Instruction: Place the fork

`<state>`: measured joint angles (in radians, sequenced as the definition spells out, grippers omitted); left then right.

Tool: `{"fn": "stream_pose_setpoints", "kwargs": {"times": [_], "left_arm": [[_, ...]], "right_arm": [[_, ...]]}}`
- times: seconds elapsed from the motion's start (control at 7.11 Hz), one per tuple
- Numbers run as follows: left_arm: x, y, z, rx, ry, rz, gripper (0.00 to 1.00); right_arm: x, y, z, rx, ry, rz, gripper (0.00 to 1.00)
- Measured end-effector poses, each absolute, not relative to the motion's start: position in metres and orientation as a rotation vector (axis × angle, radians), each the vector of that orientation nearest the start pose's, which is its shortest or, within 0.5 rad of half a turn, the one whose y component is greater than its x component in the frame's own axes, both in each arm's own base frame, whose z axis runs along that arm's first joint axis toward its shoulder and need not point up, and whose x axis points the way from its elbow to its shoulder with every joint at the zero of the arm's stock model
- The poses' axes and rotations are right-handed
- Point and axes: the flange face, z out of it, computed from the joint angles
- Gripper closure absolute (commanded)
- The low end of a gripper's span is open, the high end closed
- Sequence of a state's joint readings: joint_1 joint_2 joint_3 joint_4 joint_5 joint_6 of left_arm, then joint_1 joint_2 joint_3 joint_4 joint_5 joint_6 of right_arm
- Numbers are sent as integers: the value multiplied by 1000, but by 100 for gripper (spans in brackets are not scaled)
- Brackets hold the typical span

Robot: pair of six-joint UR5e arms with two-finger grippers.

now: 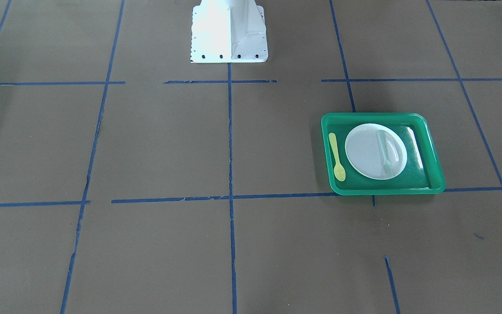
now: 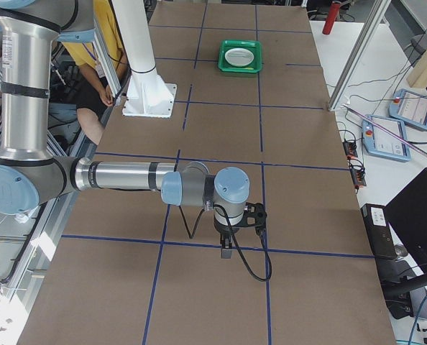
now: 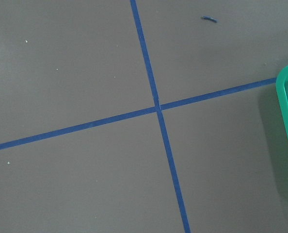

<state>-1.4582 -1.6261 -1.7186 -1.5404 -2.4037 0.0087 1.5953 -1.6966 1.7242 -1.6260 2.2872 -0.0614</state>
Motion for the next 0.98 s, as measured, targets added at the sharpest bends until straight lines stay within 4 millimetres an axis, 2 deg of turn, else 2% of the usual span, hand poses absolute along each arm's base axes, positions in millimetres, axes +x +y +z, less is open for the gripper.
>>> {"fn": "stream_pose_setpoints", "kwargs": {"times": [0.14,0.28,0.42,0.56,0.7,0.98], "left_arm": [[58,-525,524,112,864,171,4],[124,-522,501,113,886,166,4],[183,-515,488,124,885,160,7],[228,-513,479,132,873,149,13],[260,-518,477,125,866,149,16],[300,-518,486,88,853,173,18]], "right_arm": [[79,-435,651,4,-717,-25,0],[79,-435,651,4,-717,-25,0],[79,-435,651,4,-717,-25,0],[79,-435,651,5,-717,-25,0],[79,-435,651,5,-717,-25,0],[79,-435,651,4,-717,-25,0]]}}
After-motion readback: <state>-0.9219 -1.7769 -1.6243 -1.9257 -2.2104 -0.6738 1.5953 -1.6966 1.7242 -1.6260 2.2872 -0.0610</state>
